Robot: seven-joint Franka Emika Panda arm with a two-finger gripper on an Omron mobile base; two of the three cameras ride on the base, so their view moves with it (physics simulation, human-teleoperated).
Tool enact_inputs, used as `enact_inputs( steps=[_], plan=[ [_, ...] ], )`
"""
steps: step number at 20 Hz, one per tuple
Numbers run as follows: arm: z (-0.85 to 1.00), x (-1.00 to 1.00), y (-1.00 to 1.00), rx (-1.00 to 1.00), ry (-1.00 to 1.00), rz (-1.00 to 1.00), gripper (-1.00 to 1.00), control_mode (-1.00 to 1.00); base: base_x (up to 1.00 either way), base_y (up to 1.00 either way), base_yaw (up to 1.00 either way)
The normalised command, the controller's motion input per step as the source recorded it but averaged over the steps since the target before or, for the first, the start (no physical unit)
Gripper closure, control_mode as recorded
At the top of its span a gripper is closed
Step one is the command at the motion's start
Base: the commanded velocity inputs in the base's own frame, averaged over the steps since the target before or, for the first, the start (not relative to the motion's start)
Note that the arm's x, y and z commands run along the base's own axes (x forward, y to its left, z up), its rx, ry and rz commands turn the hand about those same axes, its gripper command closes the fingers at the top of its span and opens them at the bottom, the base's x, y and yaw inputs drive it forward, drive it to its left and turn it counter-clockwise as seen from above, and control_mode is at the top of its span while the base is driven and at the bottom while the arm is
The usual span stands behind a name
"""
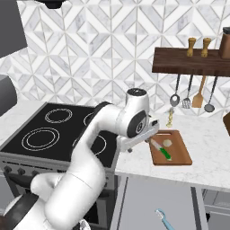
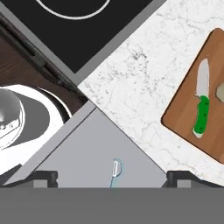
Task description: Place the appropriate cutting tool for cutting the garlic skin on the cutting board.
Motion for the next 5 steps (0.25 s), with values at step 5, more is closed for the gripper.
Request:
enact_inputs(
  steps=[5],
  plan=[
    [0.46, -0.57, 1.0, -0.05, -0.02, 0.03, -1.0, -1.0, 0.0, 0.0, 0.0]
  ],
)
